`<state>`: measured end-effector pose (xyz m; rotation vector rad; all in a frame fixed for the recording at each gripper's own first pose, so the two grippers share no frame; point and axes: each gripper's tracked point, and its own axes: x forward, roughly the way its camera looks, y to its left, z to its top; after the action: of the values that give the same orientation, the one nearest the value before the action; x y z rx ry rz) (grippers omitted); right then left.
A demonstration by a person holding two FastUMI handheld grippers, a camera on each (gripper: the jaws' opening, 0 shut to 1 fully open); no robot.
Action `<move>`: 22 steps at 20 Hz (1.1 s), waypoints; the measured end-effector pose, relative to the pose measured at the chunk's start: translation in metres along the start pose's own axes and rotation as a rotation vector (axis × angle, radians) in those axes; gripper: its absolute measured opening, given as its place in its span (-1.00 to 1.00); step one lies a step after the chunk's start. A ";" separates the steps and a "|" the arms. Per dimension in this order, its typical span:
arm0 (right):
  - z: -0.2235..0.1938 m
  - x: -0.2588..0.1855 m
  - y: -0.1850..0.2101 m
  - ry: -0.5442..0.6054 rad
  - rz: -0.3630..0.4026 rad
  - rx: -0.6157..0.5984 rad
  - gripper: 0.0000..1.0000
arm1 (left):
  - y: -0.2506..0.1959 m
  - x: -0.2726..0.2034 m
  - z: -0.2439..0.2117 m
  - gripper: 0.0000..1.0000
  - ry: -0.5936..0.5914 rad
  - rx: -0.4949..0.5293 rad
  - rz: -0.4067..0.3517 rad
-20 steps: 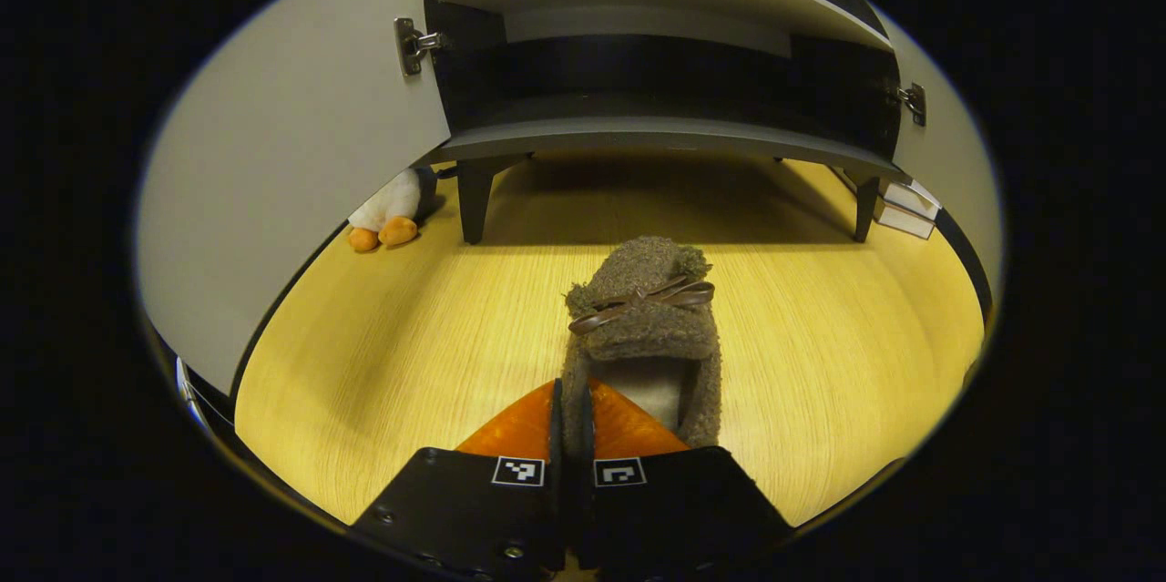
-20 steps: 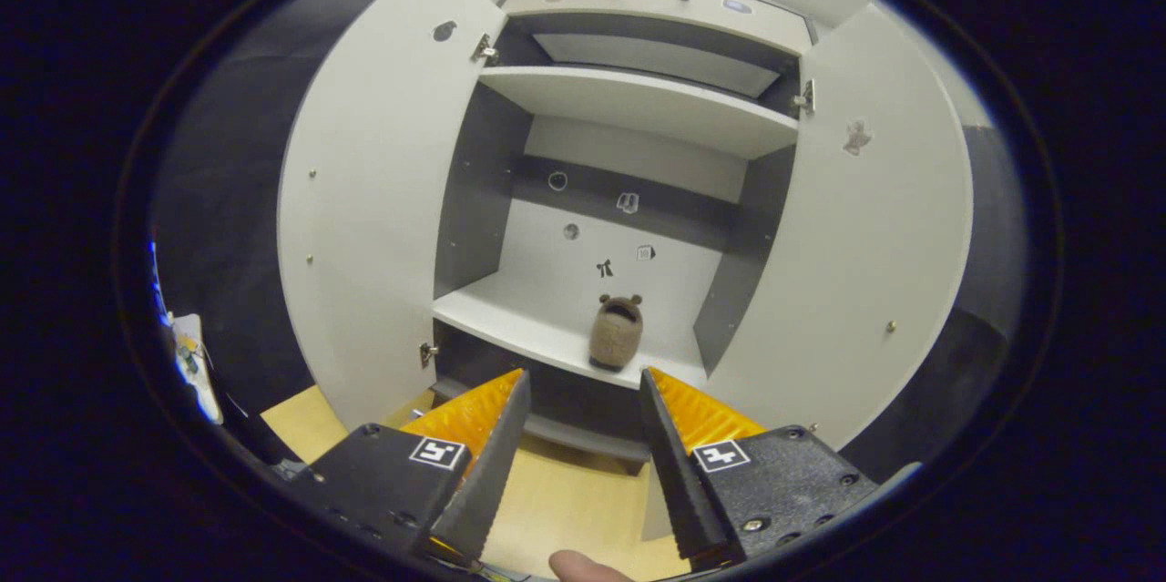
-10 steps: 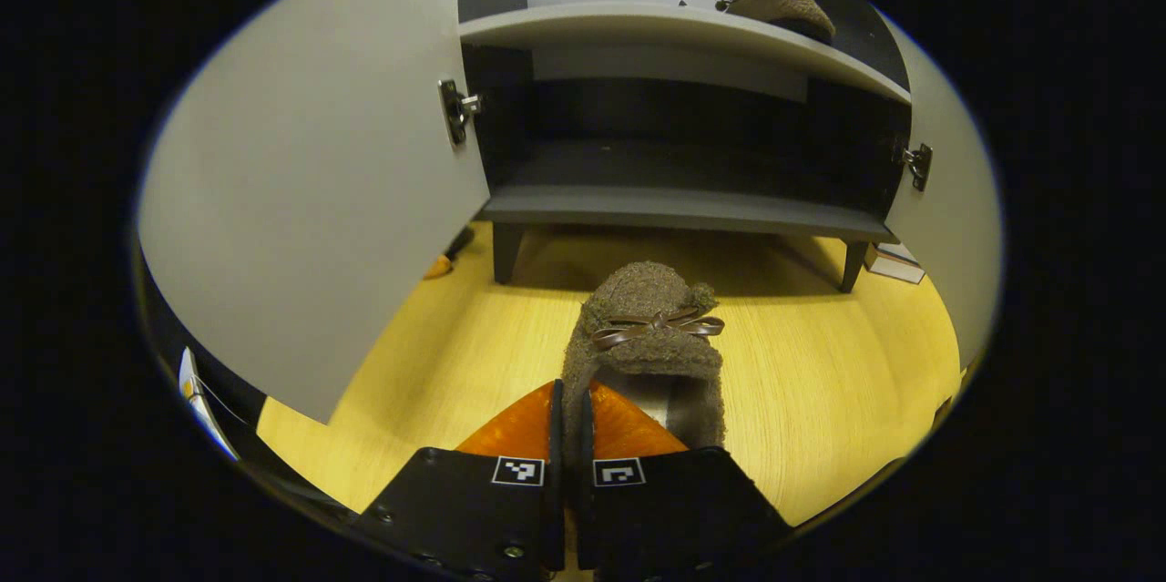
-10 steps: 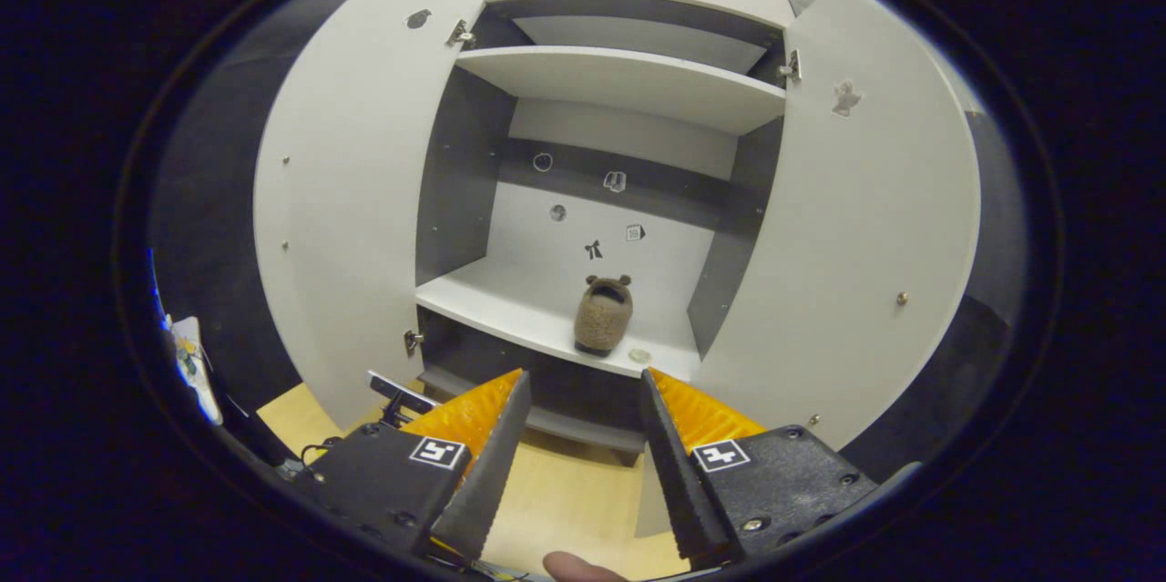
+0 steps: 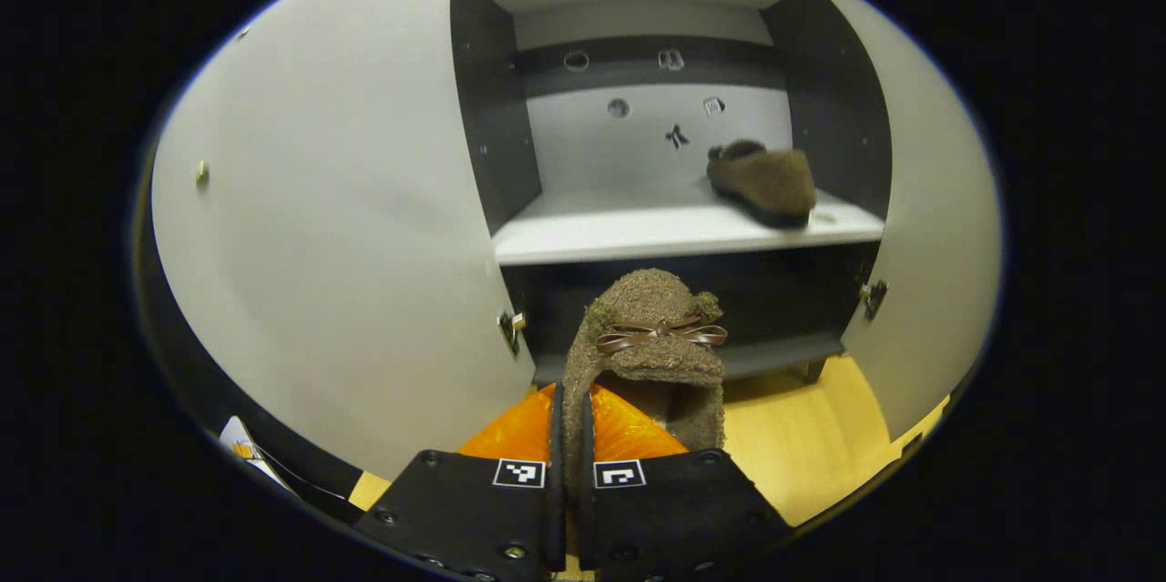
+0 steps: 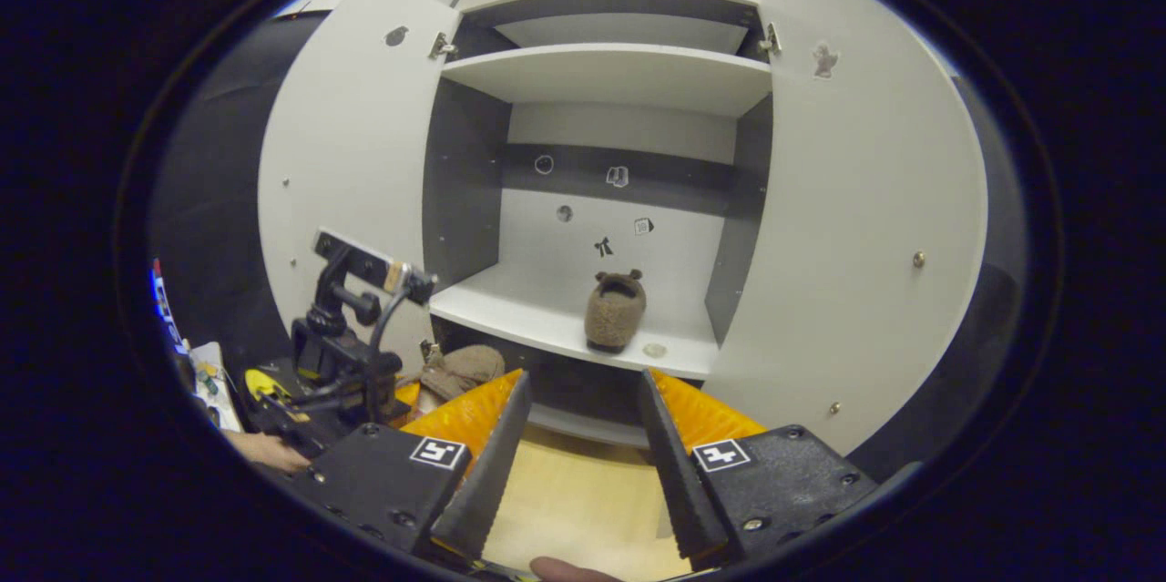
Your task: Grab one shoe with the right hand and put it into the shoe cabinet, grab the other shoe with the left hand and put it into the shoe cabinet; then close the right door with the right hand and the left door with the left hand.
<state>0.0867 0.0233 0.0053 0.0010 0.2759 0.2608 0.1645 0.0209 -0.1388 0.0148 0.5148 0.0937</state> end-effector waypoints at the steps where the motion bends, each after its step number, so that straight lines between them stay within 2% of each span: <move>1: 0.000 -0.001 -0.004 -0.007 -0.005 -0.008 0.53 | -0.001 0.005 0.026 -0.89 -0.023 -0.010 -0.006; 4: -0.002 -0.007 -0.016 -0.026 -0.041 -0.002 0.60 | 0.000 0.035 0.086 -0.89 -0.070 -0.007 0.026; 5: -0.001 -0.012 -0.025 -0.038 -0.075 0.007 0.60 | 0.001 0.047 0.104 -0.89 -0.082 -0.015 0.037; 6: 0.003 -0.015 -0.034 -0.057 -0.102 0.018 0.53 | 0.001 0.062 0.120 -0.89 -0.090 -0.027 0.045; 7: 0.007 -0.019 -0.042 -0.078 -0.132 0.028 0.53 | 0.012 0.074 0.128 -0.89 -0.094 -0.038 0.045; 8: 0.009 -0.022 -0.049 -0.090 -0.155 0.034 0.53 | 0.000 0.093 0.132 -0.89 -0.094 -0.045 0.046; 11: 0.011 -0.033 -0.059 -0.105 -0.195 0.018 0.53 | -0.002 0.145 0.153 -0.89 -0.077 -0.033 0.066; 12: 0.012 -0.039 -0.060 -0.117 -0.208 0.011 0.60 | -0.007 0.164 0.156 -0.89 -0.072 -0.040 0.060; 14: 0.014 -0.050 -0.065 -0.143 -0.249 -0.012 0.53 | -0.012 0.196 0.157 -0.89 -0.059 -0.008 0.054; 15: 0.017 -0.057 -0.071 -0.156 -0.282 -0.024 0.59 | -0.014 0.209 0.156 -0.89 -0.050 0.037 0.071; 17: 0.019 -0.067 -0.081 -0.170 -0.336 -0.026 0.46 | -0.028 0.217 0.165 -0.86 -0.086 0.048 0.018; 18: 0.018 -0.071 -0.086 -0.173 -0.357 -0.017 0.53 | -0.037 0.214 0.171 -0.77 -0.109 0.037 -0.003; 20: 0.015 -0.073 -0.086 -0.170 -0.363 0.011 0.53 | -0.039 0.210 0.176 -0.63 -0.139 0.016 -0.001; 21: 0.012 -0.072 -0.083 -0.158 -0.352 0.020 0.60 | -0.038 0.202 0.177 0.01 -0.147 0.013 0.015; 22: 0.011 -0.072 -0.082 -0.151 -0.344 0.021 0.53 | -0.032 0.198 0.176 0.11 -0.166 0.011 0.047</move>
<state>0.0438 -0.0740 0.0318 -0.0062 0.1255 -0.0846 0.4254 0.0089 -0.0838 0.0453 0.3494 0.1342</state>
